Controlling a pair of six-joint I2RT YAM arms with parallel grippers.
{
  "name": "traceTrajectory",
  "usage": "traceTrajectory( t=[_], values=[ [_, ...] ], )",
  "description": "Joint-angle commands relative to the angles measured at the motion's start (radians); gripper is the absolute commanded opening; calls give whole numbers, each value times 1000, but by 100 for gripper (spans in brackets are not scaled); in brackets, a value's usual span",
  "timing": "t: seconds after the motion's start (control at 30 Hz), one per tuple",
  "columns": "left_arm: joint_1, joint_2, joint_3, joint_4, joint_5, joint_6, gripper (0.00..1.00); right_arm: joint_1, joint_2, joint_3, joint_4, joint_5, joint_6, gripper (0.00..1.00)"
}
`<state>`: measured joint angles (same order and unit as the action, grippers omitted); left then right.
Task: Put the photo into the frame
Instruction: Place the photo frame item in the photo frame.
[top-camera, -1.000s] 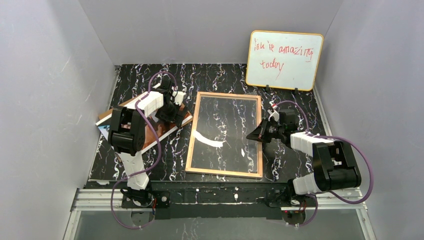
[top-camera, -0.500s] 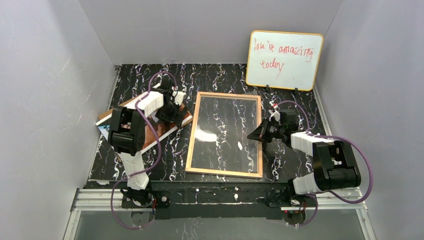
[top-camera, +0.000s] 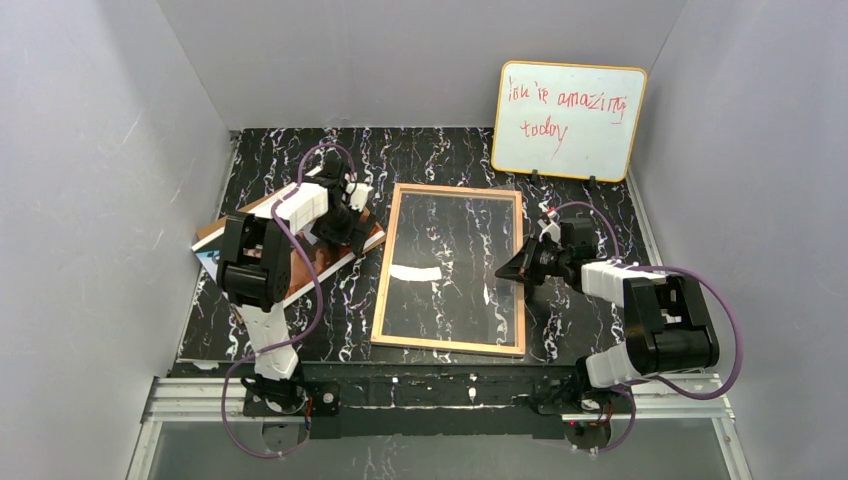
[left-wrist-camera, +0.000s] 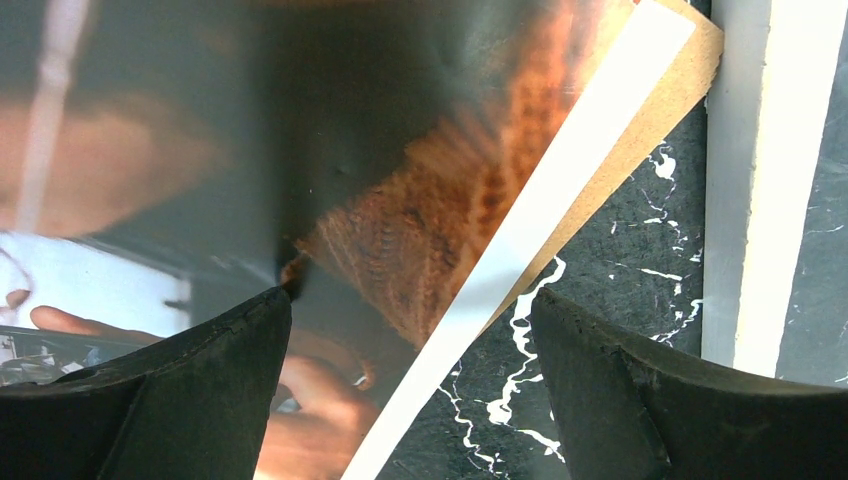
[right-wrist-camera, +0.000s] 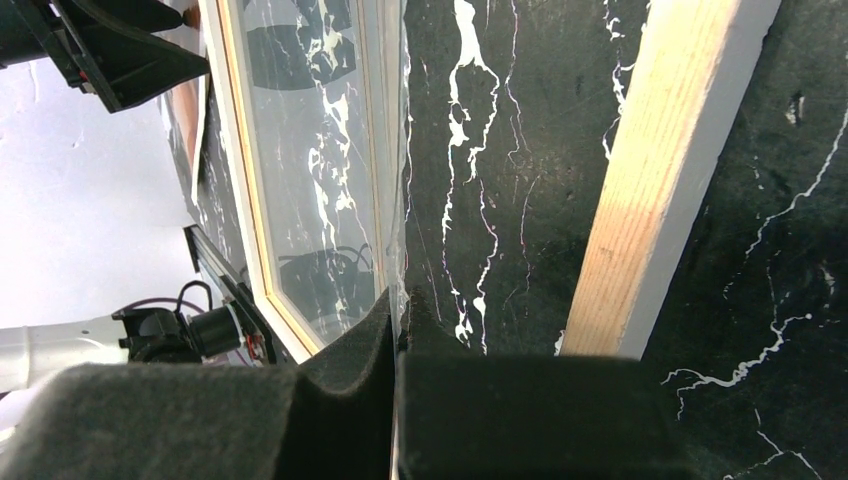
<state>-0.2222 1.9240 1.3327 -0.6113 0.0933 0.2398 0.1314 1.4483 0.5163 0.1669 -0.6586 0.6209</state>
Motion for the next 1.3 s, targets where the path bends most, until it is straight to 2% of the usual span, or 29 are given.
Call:
traceTrajectory(
  t=[0.0,0.53,0.8,1.27],
  values=[
    [-24,66,-47,-47,49,-6,87,-7,3,44,50,-7,-13,1],
    [-111,101,-45,-31,42,-17,87,-6,-32,-21,201,-35,31,1],
    [-118,112,-39,-30,34,-16,86,-7,-68,-74,322,-92,51,1],
    [-119,123,-33,-31,34,-13,86,-7,-83,-120,436,-116,80,1]
  ],
)
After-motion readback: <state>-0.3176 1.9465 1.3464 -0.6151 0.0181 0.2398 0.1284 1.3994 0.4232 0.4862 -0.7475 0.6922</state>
